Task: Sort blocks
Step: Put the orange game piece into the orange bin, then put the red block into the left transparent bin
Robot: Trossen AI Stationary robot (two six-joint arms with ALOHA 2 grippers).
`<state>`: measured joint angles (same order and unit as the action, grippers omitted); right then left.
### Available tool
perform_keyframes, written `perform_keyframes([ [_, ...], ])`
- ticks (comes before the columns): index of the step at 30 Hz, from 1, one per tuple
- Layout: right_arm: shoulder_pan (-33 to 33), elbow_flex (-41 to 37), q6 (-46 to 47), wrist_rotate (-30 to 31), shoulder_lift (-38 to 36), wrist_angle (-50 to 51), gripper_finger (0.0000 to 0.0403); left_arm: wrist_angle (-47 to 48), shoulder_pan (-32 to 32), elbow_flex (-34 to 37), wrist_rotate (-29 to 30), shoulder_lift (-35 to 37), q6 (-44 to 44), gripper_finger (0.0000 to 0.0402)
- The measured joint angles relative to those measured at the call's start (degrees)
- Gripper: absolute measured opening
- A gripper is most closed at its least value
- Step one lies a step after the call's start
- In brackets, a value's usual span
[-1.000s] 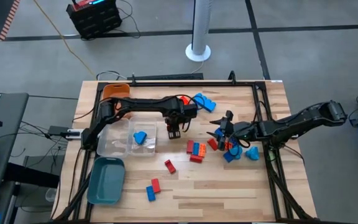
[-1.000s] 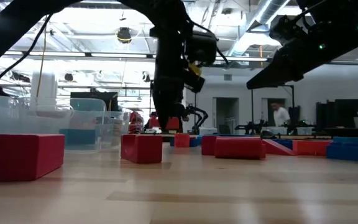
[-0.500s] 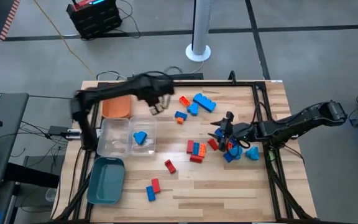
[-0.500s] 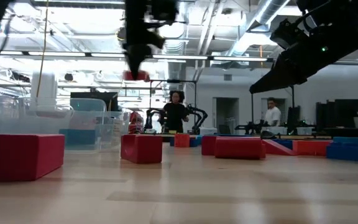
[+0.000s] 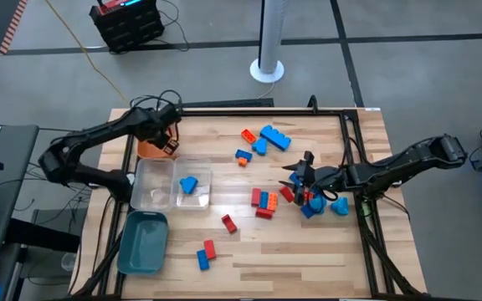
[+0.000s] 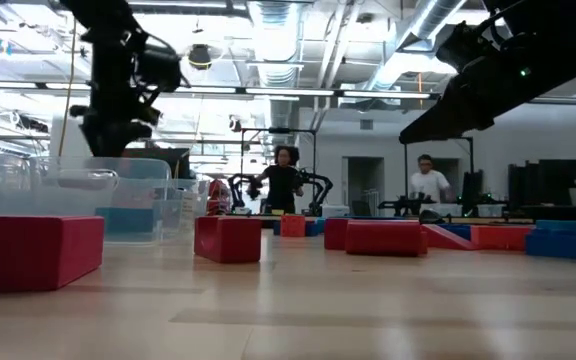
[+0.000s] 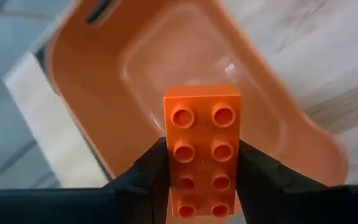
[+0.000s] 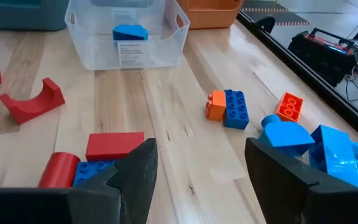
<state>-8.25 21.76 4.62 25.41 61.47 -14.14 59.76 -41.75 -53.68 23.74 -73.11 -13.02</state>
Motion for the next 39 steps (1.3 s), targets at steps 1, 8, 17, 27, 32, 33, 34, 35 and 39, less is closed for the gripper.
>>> perform_keyframes([
  [1, 0.0, 0.0, 0.0, 0.0, 0.0, -0.1, 0.0256, -0.2, -0.7, 0.6, -0.3, -0.1, -0.1, 0.0133],
  [8, 0.0, 0.0, 0.0, 0.0, 0.0, -0.6, 0.0256, -1.2, -2.7, 2.8, -1.3, -5.0, -0.1, 0.0133],
  [17, 0.0, 0.0, -0.1, 0.0, 0.0, 0.3, 0.0256, -2.2, -2.7, 2.3, -1.7, -7.4, 2.1, 0.0255],
  [27, 0.9, 0.3, 0.5, 0.0, 0.0, 5.9, 0.0256, -3.8, 7.7, -7.7, -2.5, -5.1, 4.0, 0.0267],
  [32, 0.8, 7.3, 8.2, 0.0, 0.0, 30.4, 0.0256, -10.4, 17.1, -10.4, -1.6, -5.1, 4.8, 0.0253],
  [33, 0.5, 8.7, 10.0, -0.1, 0.0, 35.1, 0.0256, -11.7, 18.5, -10.6, -1.6, -5.1, 5.0, 0.0252],
  [34, 0.2, 10.1, 11.5, -0.5, 0.0, 39.3, 0.0256, -12.9, 19.7, -10.8, -1.6, -5.1, 5.2, 0.0251],
  [35, 0.0, 11.2, 12.5, -1.1, 0.0, 42.5, 0.0256, -14.1, 20.8, -10.8, -1.6, -5.1, 5.3, 0.0251],
  [39, -0.8, 13.0, 14.8, -5.8, 0.0, 49.1, 0.0256, -17.0, 24.2, -10.8, -2.4, -5.1, 5.3, 0.0251],
])
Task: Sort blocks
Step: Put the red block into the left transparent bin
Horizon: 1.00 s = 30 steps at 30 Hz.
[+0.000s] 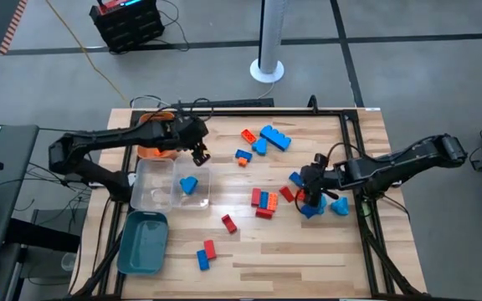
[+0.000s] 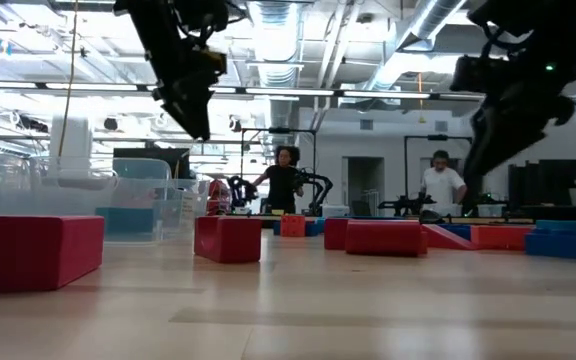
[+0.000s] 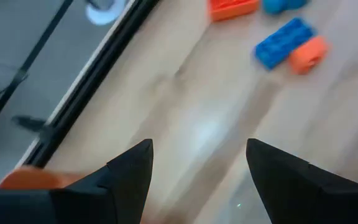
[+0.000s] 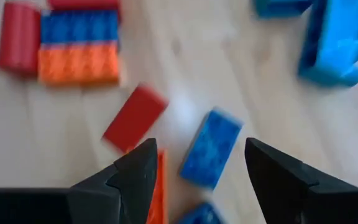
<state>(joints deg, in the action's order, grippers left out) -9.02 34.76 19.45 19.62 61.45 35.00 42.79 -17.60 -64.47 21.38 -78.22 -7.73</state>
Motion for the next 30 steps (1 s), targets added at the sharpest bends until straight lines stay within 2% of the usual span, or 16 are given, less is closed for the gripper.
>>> perform_keyframes([
  [7, -0.6, 0.7, 6.5, -10.8, 0.0, 6.4, 0.0256, -0.8, 5.5, 0.0, -0.5, -0.6, -0.3, 0.0251],
  [11, -2.4, 2.2, 8.0, -9.9, 1.8, 6.7, 0.0256, -3.7, 8.3, 0.0, -0.5, -1.0, 0.5, 0.0251],
  [15, -2.5, 2.6, 7.1, -6.5, 5.9, -3.2, 0.0256, -7.4, 9.6, 0.0, -0.6, -0.9, 0.6, 0.0251],
  [18, -0.6, 2.7, 7.1, -4.6, 9.9, -7.2, 0.0256, -8.3, 9.9, 0.0, -1.4, -0.9, 0.6, 0.0251],
  [22, 1.8, 3.7, 7.4, -4.1, 15.7, -7.7, 0.0256, -8.4, 11.1, 0.0, -2.3, -0.9, -0.3, 0.0251],
  [30, 1.9, 7.6, 7.0, -4.1, 25.8, -9.8, 0.0256, -8.0, 13.2, 0.0, -2.4, -0.9, -1.0, 0.0251],
])
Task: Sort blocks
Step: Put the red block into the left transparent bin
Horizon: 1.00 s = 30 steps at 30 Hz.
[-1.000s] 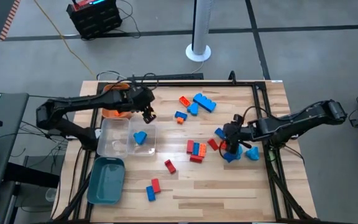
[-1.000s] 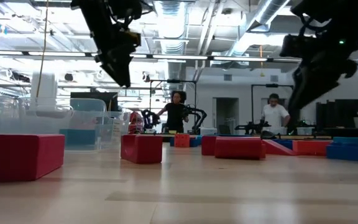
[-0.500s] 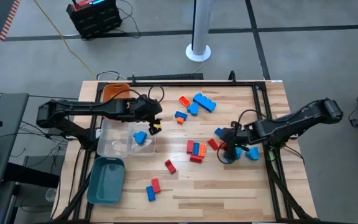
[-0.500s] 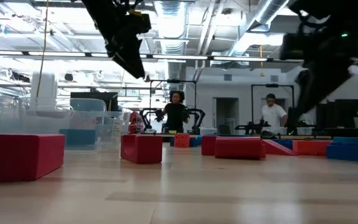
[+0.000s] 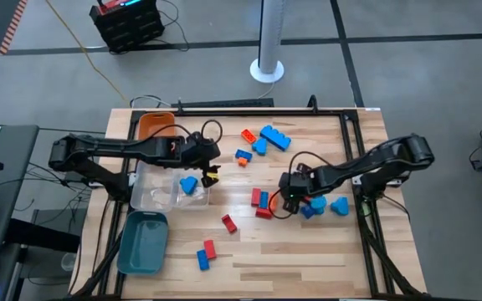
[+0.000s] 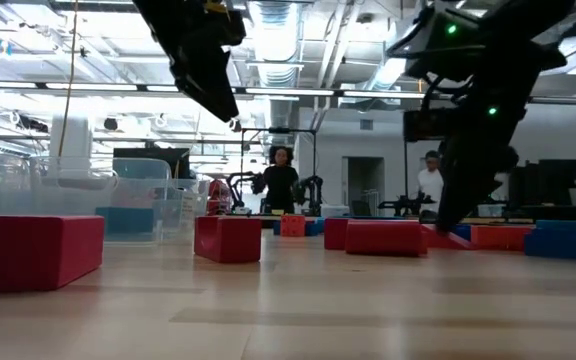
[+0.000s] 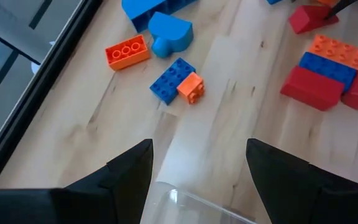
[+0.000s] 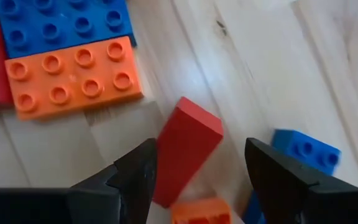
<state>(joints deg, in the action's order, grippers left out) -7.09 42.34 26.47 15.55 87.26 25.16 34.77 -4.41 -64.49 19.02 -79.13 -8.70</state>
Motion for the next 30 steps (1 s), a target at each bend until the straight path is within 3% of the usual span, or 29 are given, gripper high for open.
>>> perform_keyframes([
  [10, 0.9, 0.0, -1.4, -1.0, 3.9, -3.9, 0.0249, 0.6, 3.0, 0.0, -1.0, 0.0, 7.6, 0.0251],
  [14, 1.1, 0.0, -2.5, -1.4, 3.8, -4.4, 0.0217, 0.4, 3.9, 0.0, -1.0, 0.0, 9.5, 0.0251],
  [23, 2.2, 0.0, -5.7, -1.3, 3.8, -5.1, 0.0101, 0.3, 4.1, 0.0, -4.0, 0.0, 11.5, 0.0251],
  [30, 3.8, 0.9, -10.0, -2.1, -1.8, -3.6, 0.0109, -0.7, 4.1, 0.0, -3.9, 0.0, 12.3, 0.0251],
])
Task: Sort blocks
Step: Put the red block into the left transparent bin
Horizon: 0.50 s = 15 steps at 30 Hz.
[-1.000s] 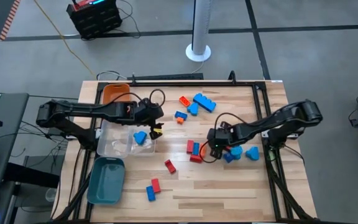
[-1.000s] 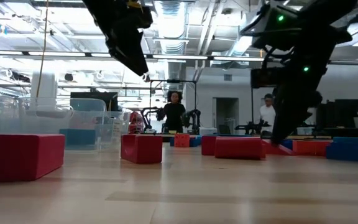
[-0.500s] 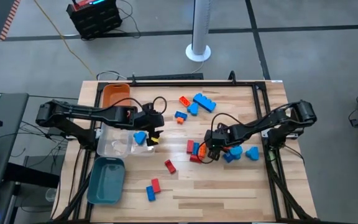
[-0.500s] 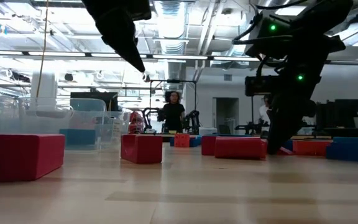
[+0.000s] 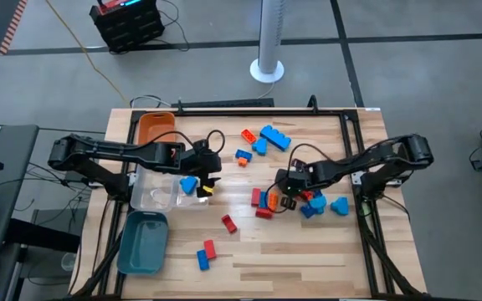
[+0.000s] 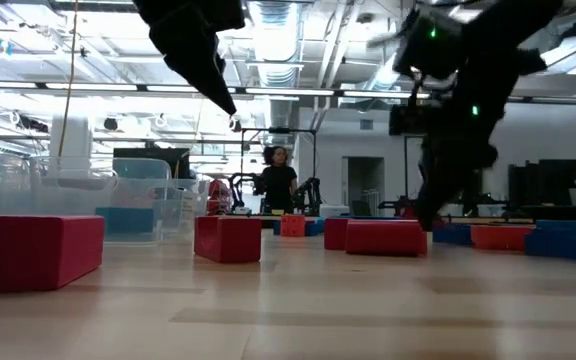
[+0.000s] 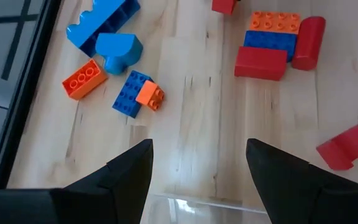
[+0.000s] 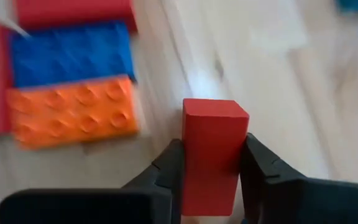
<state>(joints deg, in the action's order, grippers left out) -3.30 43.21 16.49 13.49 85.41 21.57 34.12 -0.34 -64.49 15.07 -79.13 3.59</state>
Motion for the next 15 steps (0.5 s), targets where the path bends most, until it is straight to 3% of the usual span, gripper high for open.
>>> perform_keyframes([
  [7, 0.5, 0.6, -8.7, -2.4, -8.4, -2.6, 0.0114, -5.5, 0.1, 0.0, -0.2, 0.0, 6.2, 0.0251],
  [15, 2.8, 0.7, -12.0, -18.6, -11.5, -16.2, 0.0115, -15.5, 2.3, 0.0, -3.1, -2.5, 27.4, 0.0251],
])
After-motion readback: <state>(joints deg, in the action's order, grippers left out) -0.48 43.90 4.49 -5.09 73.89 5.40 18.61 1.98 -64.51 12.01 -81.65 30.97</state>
